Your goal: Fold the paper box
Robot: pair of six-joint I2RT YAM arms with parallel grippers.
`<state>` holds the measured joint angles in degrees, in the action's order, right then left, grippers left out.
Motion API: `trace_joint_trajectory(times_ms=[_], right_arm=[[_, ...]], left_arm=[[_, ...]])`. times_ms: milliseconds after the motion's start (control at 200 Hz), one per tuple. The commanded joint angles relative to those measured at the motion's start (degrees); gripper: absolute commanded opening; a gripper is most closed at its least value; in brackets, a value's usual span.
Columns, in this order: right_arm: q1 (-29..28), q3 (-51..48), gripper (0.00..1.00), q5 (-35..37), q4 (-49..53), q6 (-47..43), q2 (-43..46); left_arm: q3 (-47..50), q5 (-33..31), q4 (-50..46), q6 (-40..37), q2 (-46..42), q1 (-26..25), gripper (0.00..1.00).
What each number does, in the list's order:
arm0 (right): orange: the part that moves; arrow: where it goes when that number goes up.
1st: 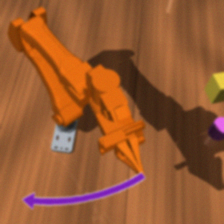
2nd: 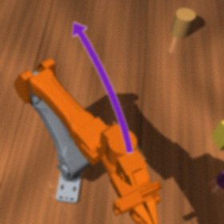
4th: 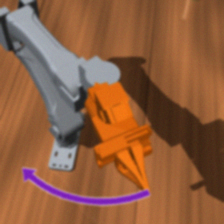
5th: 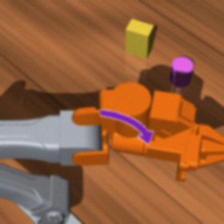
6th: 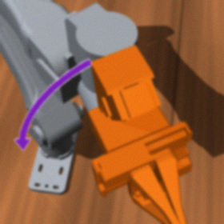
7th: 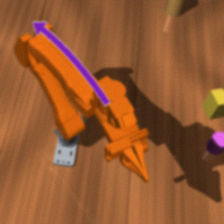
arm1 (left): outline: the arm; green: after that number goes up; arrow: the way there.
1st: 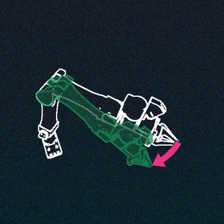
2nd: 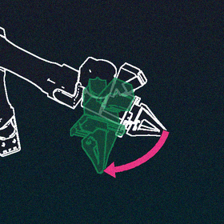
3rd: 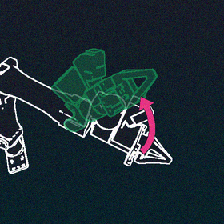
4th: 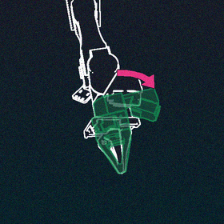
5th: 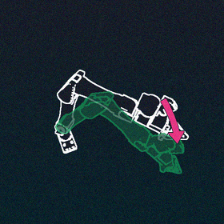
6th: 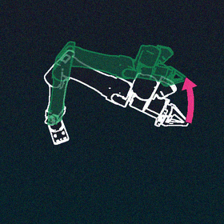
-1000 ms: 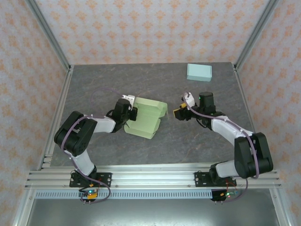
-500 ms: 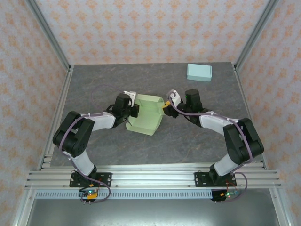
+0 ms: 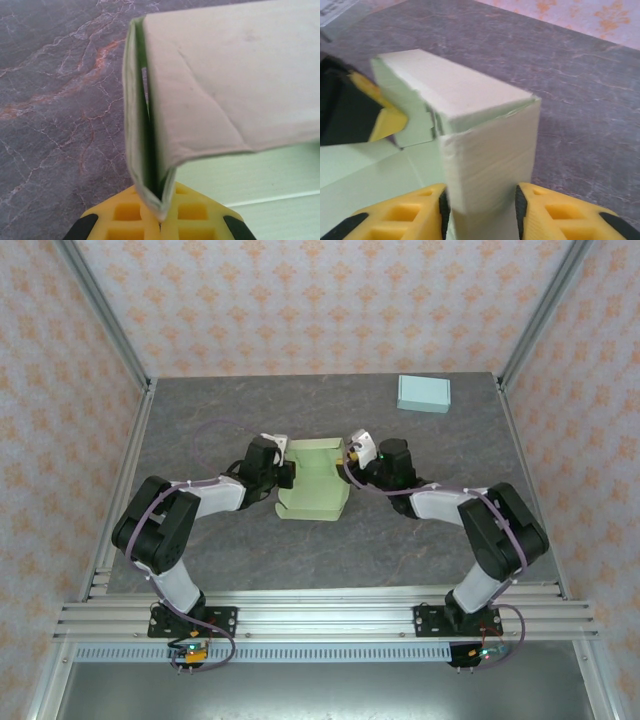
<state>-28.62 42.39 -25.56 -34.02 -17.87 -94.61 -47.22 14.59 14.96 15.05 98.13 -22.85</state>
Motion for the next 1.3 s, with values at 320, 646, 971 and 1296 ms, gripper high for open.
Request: trace_joint_trajectory(times_ms=[320,646,971,1296], right_arm=[[-7.4,4.3,0.20,36.8,-19.7,3.0,-10.5],[-11.2,8.7,0.00,65.2,-26.0,5.3,-18.5],[-10.7,5.1,0.28,43.3,-21.9,7.1,-13.1],[3.3,-1.6,0.60,-10.7,-6.4,4.1,3.2]], left_arm=[[-2.6,-3.2,-3.2,8.6,-2.8,-3.0,0.00],[-1.9,-8.5,-4.5,16.5,-4.4,-7.5,0.00],[-3.1,-16.2,-10.2,19.4,-5.5,-8.0,0.00],[-5.4,-20.6,-13.9,10.9,-5.2,-6.8,0.00]])
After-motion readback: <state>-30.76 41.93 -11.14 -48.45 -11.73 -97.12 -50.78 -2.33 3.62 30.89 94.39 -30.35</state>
